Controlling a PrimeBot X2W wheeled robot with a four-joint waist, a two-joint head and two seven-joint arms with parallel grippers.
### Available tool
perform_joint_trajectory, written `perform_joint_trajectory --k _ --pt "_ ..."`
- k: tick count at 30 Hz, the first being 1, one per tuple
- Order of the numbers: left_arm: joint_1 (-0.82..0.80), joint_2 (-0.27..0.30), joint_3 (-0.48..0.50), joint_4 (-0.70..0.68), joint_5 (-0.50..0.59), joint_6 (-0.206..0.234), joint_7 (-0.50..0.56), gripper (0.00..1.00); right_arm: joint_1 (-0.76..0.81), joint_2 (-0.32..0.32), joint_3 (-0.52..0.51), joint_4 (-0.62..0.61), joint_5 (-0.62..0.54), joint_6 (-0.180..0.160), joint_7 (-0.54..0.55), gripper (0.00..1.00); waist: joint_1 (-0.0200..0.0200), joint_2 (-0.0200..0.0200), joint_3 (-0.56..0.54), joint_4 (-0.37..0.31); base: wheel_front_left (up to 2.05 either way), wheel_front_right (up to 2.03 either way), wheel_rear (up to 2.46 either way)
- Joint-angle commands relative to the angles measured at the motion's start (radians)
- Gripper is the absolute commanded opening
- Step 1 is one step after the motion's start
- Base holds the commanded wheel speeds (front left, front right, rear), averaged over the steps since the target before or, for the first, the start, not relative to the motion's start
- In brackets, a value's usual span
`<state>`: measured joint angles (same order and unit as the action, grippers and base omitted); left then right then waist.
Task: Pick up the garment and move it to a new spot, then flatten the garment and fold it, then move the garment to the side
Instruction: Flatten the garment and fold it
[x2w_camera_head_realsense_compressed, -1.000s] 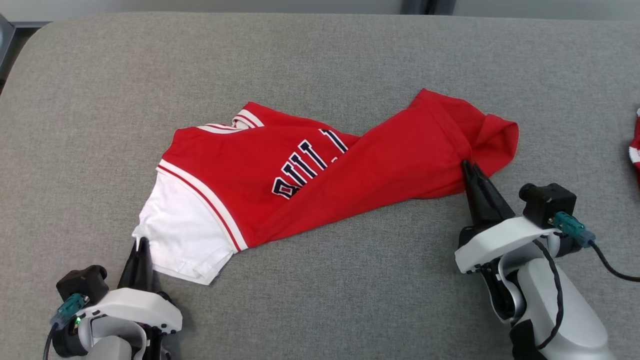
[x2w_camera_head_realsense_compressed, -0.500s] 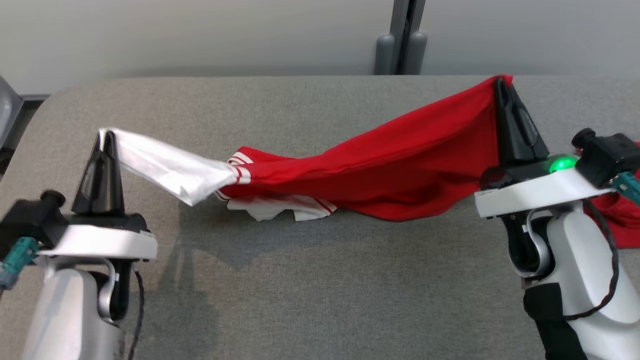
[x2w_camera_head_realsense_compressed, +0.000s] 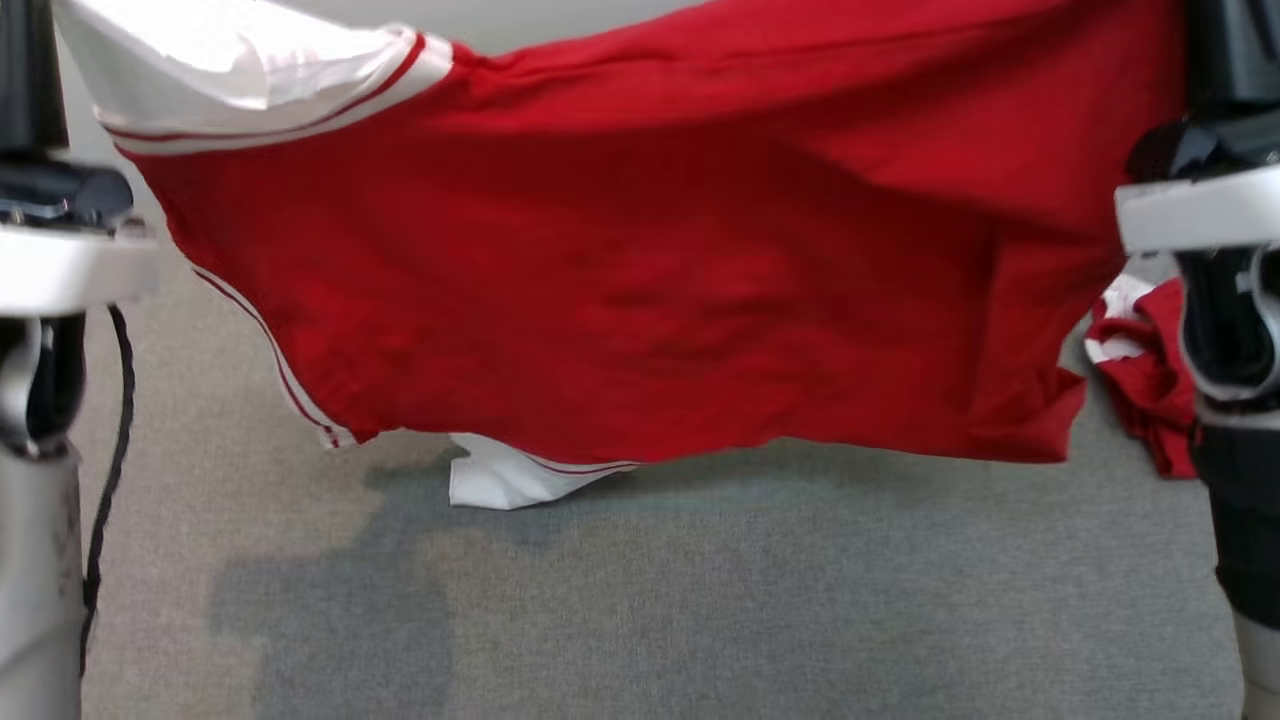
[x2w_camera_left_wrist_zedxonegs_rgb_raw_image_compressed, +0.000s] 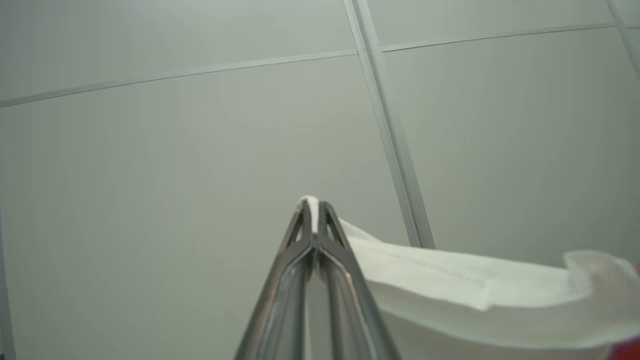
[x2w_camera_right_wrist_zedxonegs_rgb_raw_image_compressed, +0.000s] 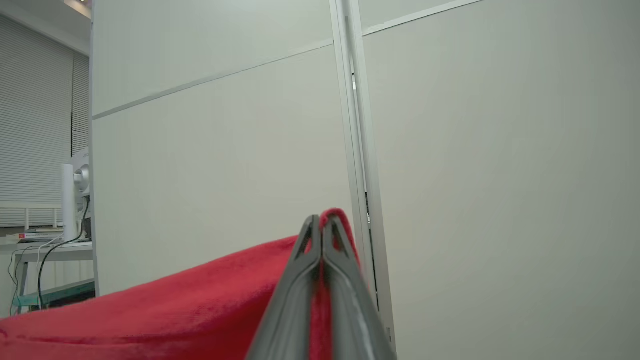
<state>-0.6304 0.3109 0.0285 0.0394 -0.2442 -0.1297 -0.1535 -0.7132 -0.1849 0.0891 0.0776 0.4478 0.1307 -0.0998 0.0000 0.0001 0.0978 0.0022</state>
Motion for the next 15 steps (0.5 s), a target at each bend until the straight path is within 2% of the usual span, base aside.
perform_joint_trajectory --k 1,4,8,15 --pt "-0.055 0.010 -0.013 0.007 -0.004 -0.001 0.015 0.00 -0.036 0.001 -0.009 0.012 -0.018 0.000 0.023 0.00 0.0000 -0.0001 0.069 0.010 0.00 0.00 0.00" --pt "-0.152 0.022 -0.038 0.061 0.011 0.000 0.034 0.00 -0.122 0.004 -0.009 0.069 -0.059 0.000 0.039 0.00 0.0000 -0.0001 0.156 0.018 0.00 0.00 0.00" --pt "-0.331 0.015 -0.065 0.186 0.045 0.017 0.018 0.00 -0.295 0.025 -0.039 0.232 -0.129 0.000 0.016 0.00 0.0000 -0.0001 0.262 0.034 0.00 0.00 0.00" --pt "-0.679 0.013 -0.068 0.403 0.093 0.062 -0.082 0.00 -0.651 0.031 -0.128 0.478 -0.280 0.000 -0.126 0.00 0.0000 -0.0001 0.325 0.054 0.00 0.00 0.00"
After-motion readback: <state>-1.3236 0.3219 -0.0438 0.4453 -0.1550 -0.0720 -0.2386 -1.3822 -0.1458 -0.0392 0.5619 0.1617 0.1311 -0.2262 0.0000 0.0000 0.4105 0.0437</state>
